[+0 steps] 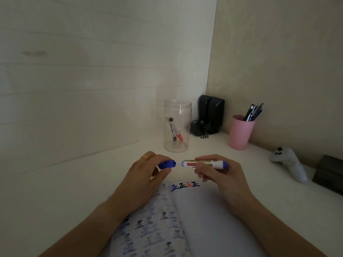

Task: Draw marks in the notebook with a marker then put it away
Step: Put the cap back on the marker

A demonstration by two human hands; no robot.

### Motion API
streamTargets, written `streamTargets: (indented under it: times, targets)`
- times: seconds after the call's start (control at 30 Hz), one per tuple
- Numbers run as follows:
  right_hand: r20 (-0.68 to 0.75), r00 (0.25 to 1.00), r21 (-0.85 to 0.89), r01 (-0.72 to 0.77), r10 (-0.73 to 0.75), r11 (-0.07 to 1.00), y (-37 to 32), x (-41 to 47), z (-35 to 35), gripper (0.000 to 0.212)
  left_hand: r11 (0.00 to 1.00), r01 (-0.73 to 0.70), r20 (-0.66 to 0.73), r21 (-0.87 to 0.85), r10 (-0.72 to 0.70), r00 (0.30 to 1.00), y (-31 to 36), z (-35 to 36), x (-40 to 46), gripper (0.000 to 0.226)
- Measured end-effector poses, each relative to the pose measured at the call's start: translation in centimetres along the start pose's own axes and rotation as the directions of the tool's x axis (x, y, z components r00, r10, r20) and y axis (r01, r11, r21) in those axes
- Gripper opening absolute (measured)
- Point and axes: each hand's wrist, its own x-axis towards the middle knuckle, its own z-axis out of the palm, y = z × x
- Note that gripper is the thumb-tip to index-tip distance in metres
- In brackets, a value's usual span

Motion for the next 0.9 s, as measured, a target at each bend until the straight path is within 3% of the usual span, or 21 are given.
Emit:
streamTargets:
  times: [0.17, 0.3, 0.43, 0.73, 0.9]
  targets:
    - [0.065, 0.998, -0.033, -0.017, 0.019, 0.999, -0.1, -0.2, 0.2, 0.013, 0.995, -0.044, -0.008, -0.090, 0.044, 0.999, 0.6, -0.2, 0.0, 0.029]
    - [0.092, 0.995, -0.023, -0.022, 0.024, 0.999, -0.3, -0.3, 0.2, 0.015, 0.939, 0.051, -0.090, -0.340, -0.086, 0.992, 1.0, -1.0, 0.1, 0.026]
    - [0.129, 0.992, -0.020, -0.001, 0.004, 1.000, -0.4, -0.3, 0.2, 0.019, 0.854, 0.131, -0.012, -0.504, -0.159, 0.987, 1.4, -1.4, 0.3, 0.015]
    - [0.180, 0.983, 0.019, 0.044, -0.047, 0.999, -0.3, -0.5, 0.0, 0.022, 0.740, 0.221, 0.087, -0.635, -0.216, 0.973, 1.6, -1.4, 0.1, 0.011]
    - [0.192, 0.977, -0.052, 0.099, -0.088, 0.994, -0.2, -0.6, -0.3, 0.022, 0.698, 0.267, 0.127, -0.664, -0.247, 0.961, 2.3, -1.5, -0.1, 0.019]
